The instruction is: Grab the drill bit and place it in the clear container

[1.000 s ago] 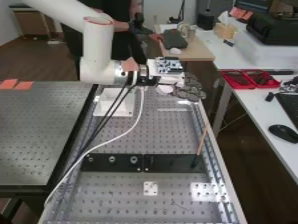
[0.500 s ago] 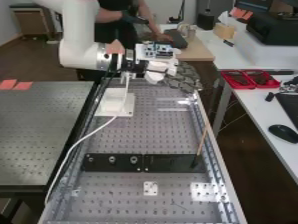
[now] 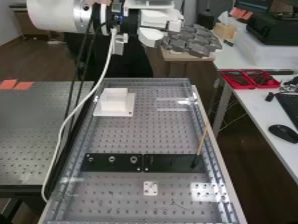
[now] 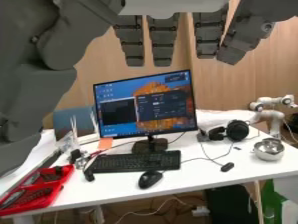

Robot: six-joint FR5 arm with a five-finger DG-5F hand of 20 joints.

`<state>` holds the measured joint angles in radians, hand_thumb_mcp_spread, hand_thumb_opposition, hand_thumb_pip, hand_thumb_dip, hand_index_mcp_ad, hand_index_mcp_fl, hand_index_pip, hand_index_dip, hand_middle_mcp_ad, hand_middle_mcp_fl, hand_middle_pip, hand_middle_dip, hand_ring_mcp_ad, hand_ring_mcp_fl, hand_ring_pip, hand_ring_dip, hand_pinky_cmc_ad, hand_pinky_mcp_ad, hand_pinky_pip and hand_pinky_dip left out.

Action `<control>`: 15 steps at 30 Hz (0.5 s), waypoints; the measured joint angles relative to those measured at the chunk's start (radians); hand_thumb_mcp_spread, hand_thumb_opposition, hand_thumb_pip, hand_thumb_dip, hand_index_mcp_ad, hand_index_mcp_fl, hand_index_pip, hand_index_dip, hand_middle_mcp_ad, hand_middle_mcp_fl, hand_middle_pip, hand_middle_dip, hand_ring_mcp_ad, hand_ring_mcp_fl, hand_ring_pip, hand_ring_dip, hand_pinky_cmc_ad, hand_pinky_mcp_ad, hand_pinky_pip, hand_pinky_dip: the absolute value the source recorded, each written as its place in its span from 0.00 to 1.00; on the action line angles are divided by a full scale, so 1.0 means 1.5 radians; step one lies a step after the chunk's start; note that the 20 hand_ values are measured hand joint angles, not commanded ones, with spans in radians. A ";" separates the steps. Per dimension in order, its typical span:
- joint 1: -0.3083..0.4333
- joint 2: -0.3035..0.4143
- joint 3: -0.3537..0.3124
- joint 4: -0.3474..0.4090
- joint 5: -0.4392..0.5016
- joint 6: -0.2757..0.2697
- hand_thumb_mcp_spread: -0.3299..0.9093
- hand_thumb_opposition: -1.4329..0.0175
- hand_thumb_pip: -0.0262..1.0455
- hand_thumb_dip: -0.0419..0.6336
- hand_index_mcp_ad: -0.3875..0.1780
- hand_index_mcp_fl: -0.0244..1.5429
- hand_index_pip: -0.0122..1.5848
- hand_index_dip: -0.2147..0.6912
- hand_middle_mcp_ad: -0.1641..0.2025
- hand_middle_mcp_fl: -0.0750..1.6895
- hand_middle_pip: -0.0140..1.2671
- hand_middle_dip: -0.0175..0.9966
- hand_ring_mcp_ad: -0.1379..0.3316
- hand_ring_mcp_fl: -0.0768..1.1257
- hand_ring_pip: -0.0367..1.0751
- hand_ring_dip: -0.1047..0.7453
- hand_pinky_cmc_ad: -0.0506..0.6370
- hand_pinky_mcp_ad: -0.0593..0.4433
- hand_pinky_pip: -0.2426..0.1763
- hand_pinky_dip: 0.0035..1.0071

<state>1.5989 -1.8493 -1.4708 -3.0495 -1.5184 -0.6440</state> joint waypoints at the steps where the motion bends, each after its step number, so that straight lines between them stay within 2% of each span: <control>1: -0.001 0.002 0.002 0.000 -0.001 -0.001 0.50 0.48 0.20 0.14 0.67 0.06 0.07 0.51 0.70 0.06 0.11 0.14 0.86 0.07 0.10 0.06 0.63 0.55 0.11 0.22; 4: -0.003 0.006 0.005 -0.008 -0.004 -0.002 0.50 0.48 0.20 0.13 0.67 0.06 0.07 0.52 0.70 0.06 0.12 0.14 0.86 0.10 0.09 0.06 0.63 0.55 0.09 0.22; 15: -0.008 0.014 0.001 -0.020 0.010 -0.002 0.50 0.49 0.20 0.13 0.71 0.06 0.07 0.53 0.70 0.06 0.11 0.12 0.86 0.11 0.10 0.04 0.63 0.54 0.09 0.26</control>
<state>1.5867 -1.8288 -1.4686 -3.0790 -1.5034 -0.6464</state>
